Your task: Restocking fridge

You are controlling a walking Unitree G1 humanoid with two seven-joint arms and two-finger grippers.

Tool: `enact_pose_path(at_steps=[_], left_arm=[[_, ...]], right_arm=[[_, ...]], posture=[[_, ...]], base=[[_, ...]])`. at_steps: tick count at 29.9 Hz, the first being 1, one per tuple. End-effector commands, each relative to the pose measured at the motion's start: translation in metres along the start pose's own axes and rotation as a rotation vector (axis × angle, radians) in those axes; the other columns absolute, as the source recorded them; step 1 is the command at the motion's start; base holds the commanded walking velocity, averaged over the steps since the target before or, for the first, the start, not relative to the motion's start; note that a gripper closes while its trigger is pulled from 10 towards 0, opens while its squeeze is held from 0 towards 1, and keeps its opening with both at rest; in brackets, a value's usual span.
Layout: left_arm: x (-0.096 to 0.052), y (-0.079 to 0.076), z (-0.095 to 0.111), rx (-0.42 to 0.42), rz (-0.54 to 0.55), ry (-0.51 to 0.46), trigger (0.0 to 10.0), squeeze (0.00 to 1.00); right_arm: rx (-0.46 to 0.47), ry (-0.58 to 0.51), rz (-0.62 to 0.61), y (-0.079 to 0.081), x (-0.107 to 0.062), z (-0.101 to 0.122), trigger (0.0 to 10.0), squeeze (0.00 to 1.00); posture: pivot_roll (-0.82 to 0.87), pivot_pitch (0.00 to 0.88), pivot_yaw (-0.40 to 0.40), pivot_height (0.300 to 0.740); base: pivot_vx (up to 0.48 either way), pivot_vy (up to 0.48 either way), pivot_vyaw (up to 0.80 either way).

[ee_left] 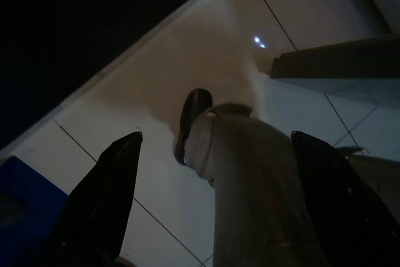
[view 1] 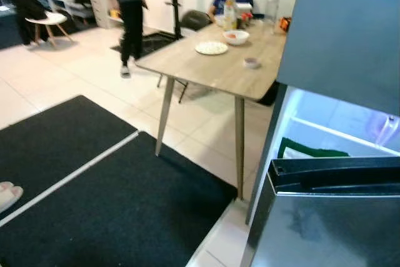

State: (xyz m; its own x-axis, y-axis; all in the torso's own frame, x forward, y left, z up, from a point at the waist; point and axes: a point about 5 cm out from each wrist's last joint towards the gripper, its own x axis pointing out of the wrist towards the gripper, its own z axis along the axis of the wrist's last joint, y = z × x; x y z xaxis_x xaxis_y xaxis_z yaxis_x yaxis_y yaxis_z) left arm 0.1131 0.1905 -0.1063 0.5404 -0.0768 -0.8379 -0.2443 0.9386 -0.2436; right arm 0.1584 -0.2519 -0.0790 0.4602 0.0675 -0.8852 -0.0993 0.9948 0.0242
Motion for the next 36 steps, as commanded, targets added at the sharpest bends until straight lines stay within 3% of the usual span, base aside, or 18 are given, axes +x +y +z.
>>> enact_pose_path(at_steps=[1, 2, 4, 6, 10, 12, 18, 20, 21, 23, 24, 25, 28, 30, 33, 36], left_arm=[[-0.001, -0.001, -0.007, 0.002, 0.0, 0.023, 10.0, 0.0], [-0.001, -0.001, -0.007, 0.002, 0.0, 0.023, 10.0, 0.0], [-0.001, -0.001, -0.007, 0.002, -0.002, 0.023, 10.0, 0.0], [-0.001, -0.001, -0.007, 0.002, -0.002, 0.024, 10.0, 0.0], [-0.001, -0.001, -0.008, 0.001, -0.003, 0.024, 10.0, 0.0], [-0.001, -0.001, -0.008, 0.001, -0.003, 0.024, 10.0, 0.0], [-0.002, -0.001, -0.011, 0.0, -0.003, 0.028, 10.0, 0.0], [-0.003, 0.0, -0.013, -0.001, -0.003, 0.03, 10.0, 0.0], [-0.003, 0.0, -0.013, -0.001, -0.003, 0.03, 10.0, 0.0], [-0.004, 0.001, -0.015, -0.002, -0.001, 0.035, 10.0, 0.0], [-0.004, 0.001, -0.015, -0.002, -0.001, 0.035, 10.0, 0.0], [-0.005, 0.002, -0.018, 0.0, 0.0, 0.038, 10.0, 0.0], [-0.006, 0.003, -0.02, 0.002, 0.0, 0.042, 10.0, 0.0], [-0.01, 0.007, -0.027, 0.01, 0.005, 0.055, 10.0, 0.0], [-0.015, 0.014, -0.034, 0.012, 0.014, 0.061, 10.0, 0.0], [-0.017, 0.017, -0.037, 0.013, 0.018, 0.062, 10.0, 0.0]], right_arm=[[0.042, -0.064, 0.024, 0.001, 0.0, 0.01, 10.0, 0.0], [0.042, -0.064, 0.024, 0.001, 0.0, 0.01, 10.0, 0.0], [0.091, -0.207, 0.124, 0.005, 0.0, 0.042, 10.0, 0.0], [0.101, -0.259, 0.169, 0.008, 0.0, 0.054, 10.0, 0.0], [0.059, -0.393, 0.334, 0.021, -0.004, 0.093, 10.0, 0.0], [0.054, -0.416, 0.361, 0.024, -0.005, 0.1, 10.0, 0.0], [0.01, -0.675, 0.464, 0.048, -0.021, 0.175, 10.0, 0.0], [-0.025, -0.74, 0.467, 0.057, -0.027, 0.197, 10.0, 0.0], [-0.025, -0.74, 0.467, 0.057, -0.027, 0.197, 10.0, 0.0], [-0.058, -0.815, 0.453, 0.069, -0.037, 0.226, 10.0, 0.0], [-0.058, -0.815, 0.453, 0.069, -0.037, 0.226, 10.0, 0.0], [-0.066, -0.86, 0.449, 0.076, -0.043, 0.242, 10.0, 0.0], [-0.072, -0.888, 0.446, 0.082, -0.048, 0.254, 10.0, 0.0], [-0.085, -0.947, 0.409, 0.09, -0.061, 0.28, 10.0, 0.0], [-0.107, -0.983, 0.338, 0.091, -0.071, 0.298, 10.0, 0.0], [-0.118, -0.987, 0.28, 0.087, -0.073, 0.301, 10.0, 0.0]], posture=[[-0.14, 0.0, -0.017, 0.74], [-0.14, 0.0, -0.017, 0.74], [-0.14, 0.0, -0.017, 0.74], [-0.14, 0.0, -0.017, 0.74], [-0.14, 0.0, -0.019, 0.74], [-0.14, 0.0, -0.019, 0.74], [-0.14, 0.0, -0.02, 0.74], [-0.13, 0.005, -0.02, 0.74], [-0.13, 0.005, -0.02, 0.74], [-0.12, 0.024, -0.02, 0.74], [-0.12, 0.024, -0.02, 0.74], [-0.12, 0.04, -0.017, 0.74], [-0.12, 0.04, -0.017, 0.74], [-0.09, 0.07, -0.021, 0.74], [-0.06, 0.106, -0.028, 0.74], [-0.06, 0.115, -0.028, 0.74]], base=[[0.0, 0.0, 0.0], [0.0, 0.0, 0.0], [0.0, 0.0, 0.0], [0.0, 0.0, 0.0], [0.0, 0.0, 0.0], [0.0, 0.0, 0.0], [0.0, 0.0, 0.0], [0.0, 0.0, 0.0], [0.0, 0.0, 0.0], [0.0, 0.0, 0.0], [0.0, 0.0, 0.0], [0.0, 0.0, 0.0], [0.0, 0.0, 0.0], [0.0, 0.0, 0.0], [0.0, 0.0, 0.0], [0.0, 0.0, 0.0]])
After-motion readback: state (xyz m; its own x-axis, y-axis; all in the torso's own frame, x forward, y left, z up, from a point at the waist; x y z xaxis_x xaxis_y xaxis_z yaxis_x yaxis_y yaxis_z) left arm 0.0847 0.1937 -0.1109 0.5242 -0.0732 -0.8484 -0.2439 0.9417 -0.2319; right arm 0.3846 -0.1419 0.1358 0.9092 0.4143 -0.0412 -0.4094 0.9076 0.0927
